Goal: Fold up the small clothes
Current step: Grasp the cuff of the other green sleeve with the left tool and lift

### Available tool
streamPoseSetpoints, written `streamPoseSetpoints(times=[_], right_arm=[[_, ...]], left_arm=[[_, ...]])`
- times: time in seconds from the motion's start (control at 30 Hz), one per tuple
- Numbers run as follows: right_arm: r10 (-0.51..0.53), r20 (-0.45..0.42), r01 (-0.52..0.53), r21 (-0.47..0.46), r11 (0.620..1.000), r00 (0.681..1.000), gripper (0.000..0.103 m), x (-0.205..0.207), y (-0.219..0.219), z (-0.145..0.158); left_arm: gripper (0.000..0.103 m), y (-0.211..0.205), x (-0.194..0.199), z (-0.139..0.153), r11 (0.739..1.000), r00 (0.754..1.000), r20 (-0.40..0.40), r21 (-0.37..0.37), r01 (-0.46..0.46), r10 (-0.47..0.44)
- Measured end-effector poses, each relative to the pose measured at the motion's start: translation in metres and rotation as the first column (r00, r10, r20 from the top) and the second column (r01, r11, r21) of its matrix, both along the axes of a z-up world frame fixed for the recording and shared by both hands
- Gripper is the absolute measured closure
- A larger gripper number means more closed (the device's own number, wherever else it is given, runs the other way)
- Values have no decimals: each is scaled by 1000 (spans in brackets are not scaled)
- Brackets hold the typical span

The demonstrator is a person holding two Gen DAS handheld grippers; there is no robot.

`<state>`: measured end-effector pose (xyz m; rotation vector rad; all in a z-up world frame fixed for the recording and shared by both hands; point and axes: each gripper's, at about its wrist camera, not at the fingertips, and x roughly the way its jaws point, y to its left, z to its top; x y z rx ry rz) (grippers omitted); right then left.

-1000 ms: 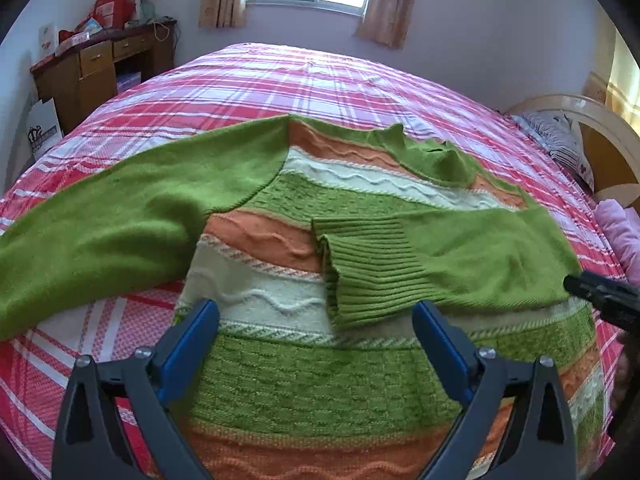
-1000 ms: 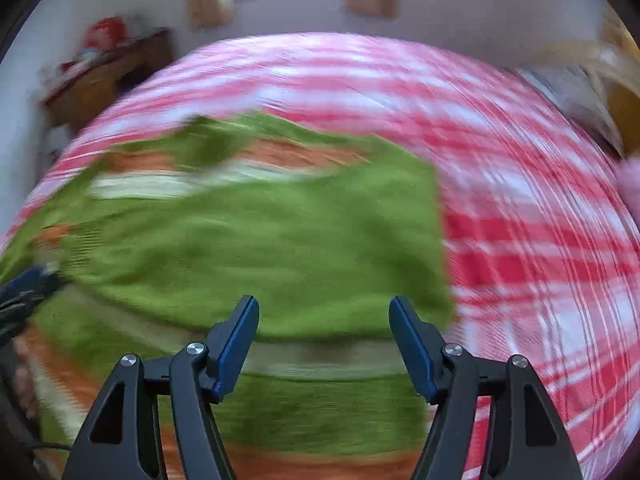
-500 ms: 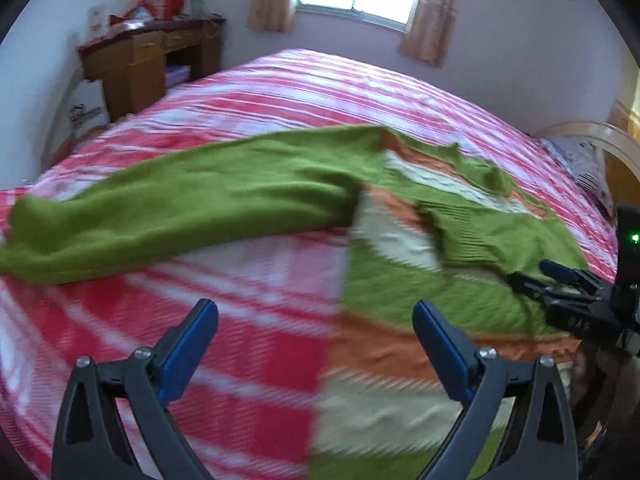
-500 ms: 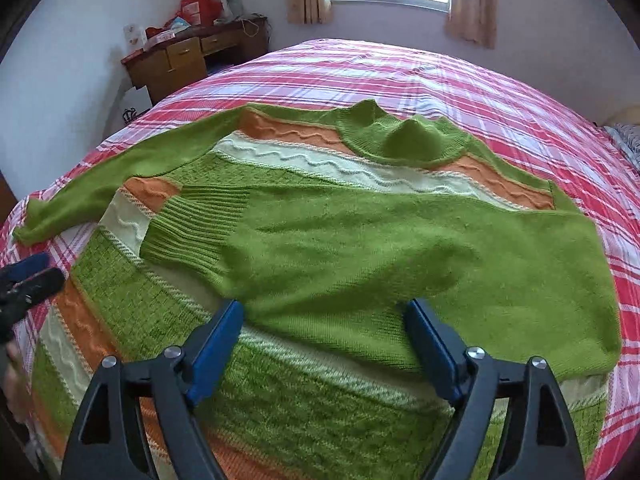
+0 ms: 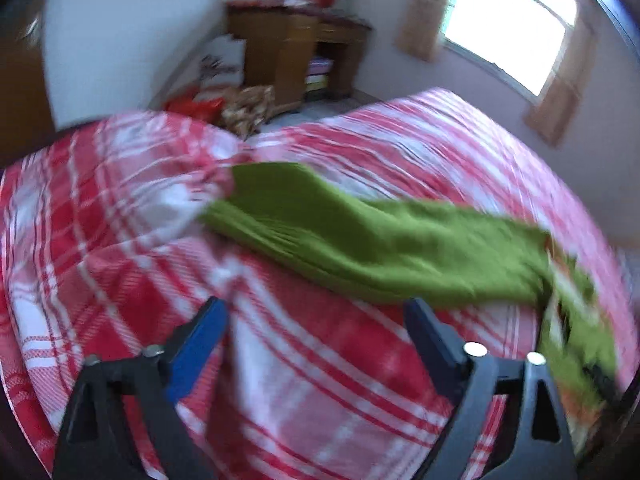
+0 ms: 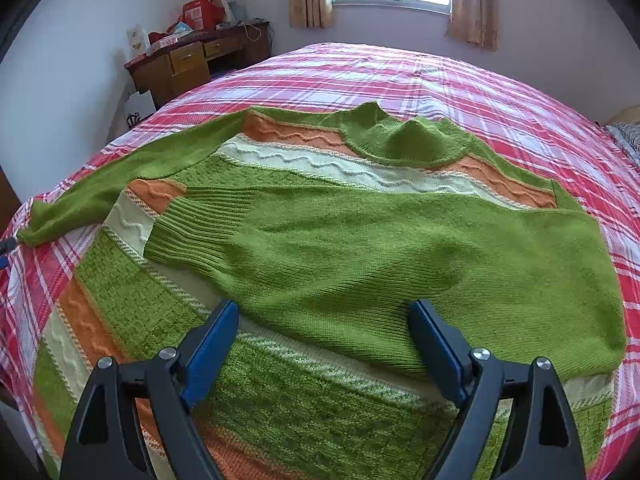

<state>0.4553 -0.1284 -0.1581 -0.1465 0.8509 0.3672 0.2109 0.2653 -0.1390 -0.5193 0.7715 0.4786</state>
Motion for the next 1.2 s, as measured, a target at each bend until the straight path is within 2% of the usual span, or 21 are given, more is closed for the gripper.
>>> streamPoseSetpoints(times=[0.1, 0.17, 0.27, 0.33, 0.43, 0.67, 0.73, 0.77, 0.8, 0.83, 0.9, 1.2], right_arm=[[-1, 3, 1, -3, 1000, 1000, 15, -1, 0, 0], [-1, 6, 1, -6, 1000, 1000, 15, -1, 1, 0], [-1, 8, 1, -10, 1000, 1000, 15, -2, 1, 0], [-1, 9, 1, -7, 1000, 1000, 15, -3, 1, 0], [-2, 10, 2, -2, 1000, 1000, 15, -3, 1, 1], [-3, 12, 3, 1, 1000, 1000, 15, -3, 0, 1], [-3, 12, 3, 2, 1000, 1000, 15, -3, 0, 1], [-3, 12, 3, 2, 1000, 1000, 15, -3, 0, 1], [-3, 12, 3, 2, 1000, 1000, 15, -3, 0, 1], [-4, 13, 4, 3, 1000, 1000, 15, -3, 0, 1], [-4, 13, 4, 2, 1000, 1000, 15, -3, 0, 1], [-5, 14, 4, 4, 1000, 1000, 15, -3, -1, 1]], left_arm=[[29, 21, -5, 1, 994, 998, 52, -110, -27, 33], [29, 28, -5, 1, 983, 995, 88, -181, -30, 47], [29, 42, -3, -4, 951, 986, 136, -304, -49, 94], [29, 45, 1, -5, 941, 980, 150, -329, -74, 129], [29, 54, 6, -7, 942, 975, 150, -317, -112, 166], [29, 67, 25, -25, 936, 978, 98, -321, -146, 187], [35, 67, 29, -27, 938, 976, 108, -312, -149, 191], [43, 66, 32, -28, 944, 977, 103, -296, -146, 184], [58, 68, 28, -27, 947, 978, 102, -286, -145, 181], [81, 67, 26, -26, 951, 979, 106, -277, -141, 176], [96, 66, 24, -23, 961, 980, 119, -247, -125, 158], [97, 55, 11, 26, 987, 962, 250, -142, -75, 109]])
